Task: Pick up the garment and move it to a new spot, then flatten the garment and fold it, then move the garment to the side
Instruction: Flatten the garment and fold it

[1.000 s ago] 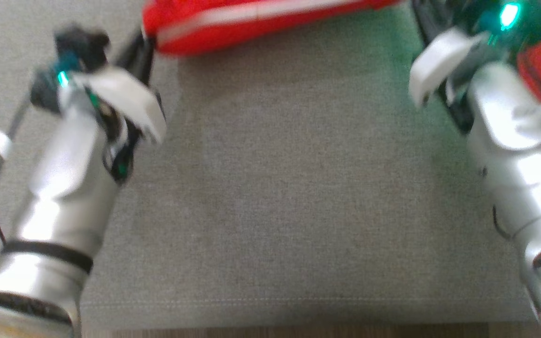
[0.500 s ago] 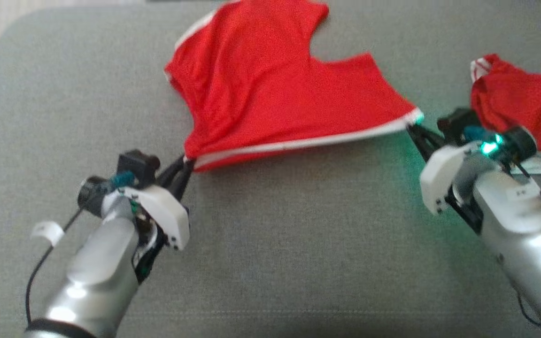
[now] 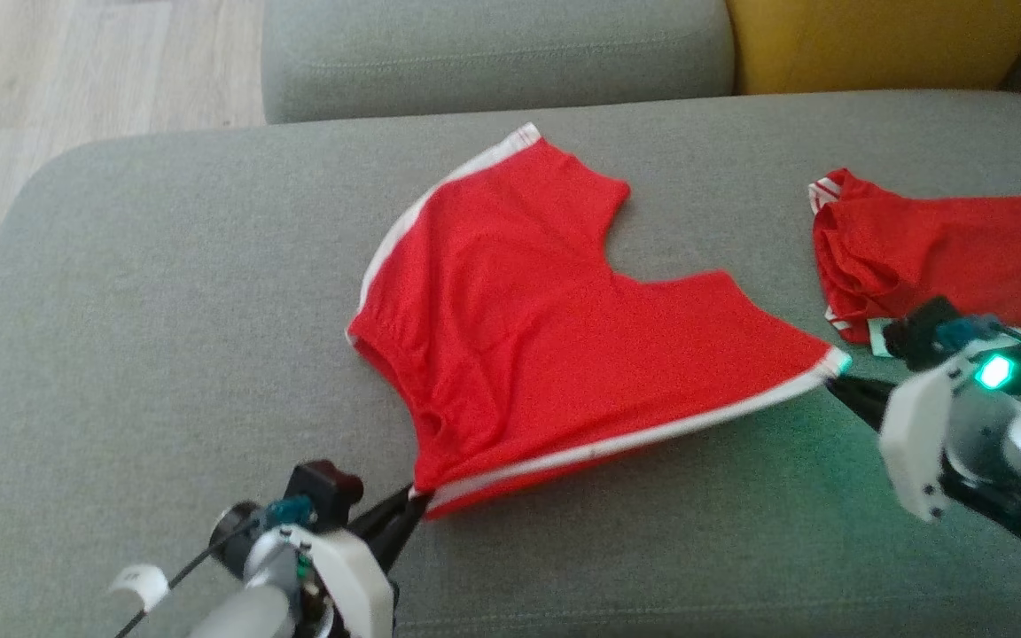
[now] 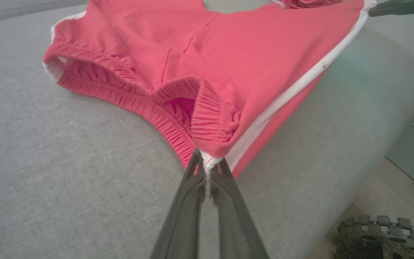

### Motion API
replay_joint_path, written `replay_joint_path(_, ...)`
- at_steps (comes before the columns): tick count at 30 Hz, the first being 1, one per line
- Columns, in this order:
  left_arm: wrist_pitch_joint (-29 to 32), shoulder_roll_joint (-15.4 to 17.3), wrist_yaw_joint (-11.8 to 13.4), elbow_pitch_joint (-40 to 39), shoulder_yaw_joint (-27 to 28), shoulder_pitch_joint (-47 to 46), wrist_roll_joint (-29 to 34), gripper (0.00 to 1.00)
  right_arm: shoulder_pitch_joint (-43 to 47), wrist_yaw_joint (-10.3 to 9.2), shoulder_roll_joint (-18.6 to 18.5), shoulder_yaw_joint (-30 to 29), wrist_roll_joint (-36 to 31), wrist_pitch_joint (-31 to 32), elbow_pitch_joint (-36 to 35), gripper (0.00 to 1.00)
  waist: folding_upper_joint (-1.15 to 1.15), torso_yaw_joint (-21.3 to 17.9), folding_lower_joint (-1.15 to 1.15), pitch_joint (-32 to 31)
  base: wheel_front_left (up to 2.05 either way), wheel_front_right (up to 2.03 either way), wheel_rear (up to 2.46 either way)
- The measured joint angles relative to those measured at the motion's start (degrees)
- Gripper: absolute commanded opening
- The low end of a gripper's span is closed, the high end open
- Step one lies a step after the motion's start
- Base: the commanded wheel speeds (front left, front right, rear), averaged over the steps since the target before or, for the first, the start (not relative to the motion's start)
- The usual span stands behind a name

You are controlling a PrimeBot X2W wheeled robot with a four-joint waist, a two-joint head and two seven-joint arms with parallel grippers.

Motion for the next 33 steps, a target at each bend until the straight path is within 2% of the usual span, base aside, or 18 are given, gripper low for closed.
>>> replay_joint_path(5,3.8,4.3,0.1,-7.2,-1.0,4.4,-2.0,0.0,2.7,-0.01,-9.3,0.7,5.0,7.8,-9.1,0.0,0.0,-0.4,0.0,-1.0,0.0,0.0,0.0)
replay_joint_path(6,5.0,6.2,0.2,-10.1,-1.0,6.0,-2.4,0.0,3.7,-0.01,-12.7,0.4,6.7,10.7,-12.6,0.0,0.0,-0.2,0.0,-1.1,0.0,0.0,0.0)
replay_joint_path(9,6.4,6.9,1.1,-14.7,-0.6,7.5,-4.4,0.0,4.5,-0.01,-15.2,-1.8,7.7,13.1,-17.1,0.0,0.0,0.2,0.0,-0.9,0.0,0.0,0.0)
replay_joint_path(12,6.9,7.4,2.2,-17.8,-0.3,7.5,-4.4,0.0,4.1,-0.01,-15.3,-5.3,5.7,12.5,-19.3,0.0,0.0,1.0,0.0,-0.4,0.0,0.0,0.0)
replay_joint_path(16,7.1,7.9,3.5,-19.1,0.4,7.1,-4.0,0.0,4.2,-0.01,-11.7,-9.8,2.9,9.8,-19.9,0.0,0.0,1.9,0.0,0.6,0.0,0.0,0.0)
replay_joint_path(24,4.4,7.1,6.3,-18.6,3.4,5.2,-4.5,0.0,8.1,-0.01,0.7,-23.5,-6.1,-3.1,-14.9,0.0,0.0,2.4,0.0,1.0,0.0,0.0,0.0)
replay_joint_path(25,3.8,7.1,6.8,-18.3,3.7,4.9,-4.5,0.0,9.1,-0.01,2.5,-25.4,-7.5,-4.9,-14.2,0.09,0.0,2.4,0.0,1.1,0.0,0.0,0.0)
replay_joint_path(27,2.6,6.9,7.6,-17.3,4.7,4.6,-4.5,0.0,10.9,-0.01,6.2,-29.2,-10.0,-8.2,-13.1,0.02,0.0,2.2,0.0,1.3,0.0,0.0,0.0)
replay_joint_path(28,2.0,6.8,7.9,-16.7,4.9,4.4,-4.5,0.0,11.7,-0.01,8.1,-31.3,-11.4,-10.0,-12.6,0.11,0.0,2.0,0.0,1.3,0.0,0.0,0.0)
replay_joint_path(29,1.4,6.8,8.3,-16.2,5.1,4.2,-4.5,0.0,12.5,-0.01,9.9,-33.2,-13.0,-11.6,-12.3,0.37,0.0,1.9,0.0,1.4,0.0,0.0,0.0)
replay_joint_path(30,0.8,6.6,8.6,-15.7,5.3,4.1,-4.5,0.0,13.2,-0.01,11.5,-34.8,-14.7,-12.8,-12.1,1.0,0.0,1.8,0.0,1.4,0.0,0.0,0.0)
replay_joint_path(31,0.8,6.6,8.6,-15.7,5.3,4.1,-4.5,0.0,13.2,-0.01,11.5,-34.8,-14.7,-12.8,-12.1,1.0,0.0,1.8,0.0,1.4,0.0,0.0,0.0)
replay_joint_path(32,0.0,6.1,9.0,-14.7,5.8,4.0,-4.4,0.0,15.1,-0.01,14.8,-37.8,-17.4,-14.8,-12.0,1.0,0.0,1.5,0.0,1.4,0.0,0.0,0.0)
replay_joint_path(33,-0.4,5.9,9.2,-14.1,5.8,4.0,-4.2,0.0,16.2,-0.01,16.5,-39.0,-18.4,-15.6,-12.1,1.0,0.0,1.4,0.0,1.4,0.0,0.0,0.0)
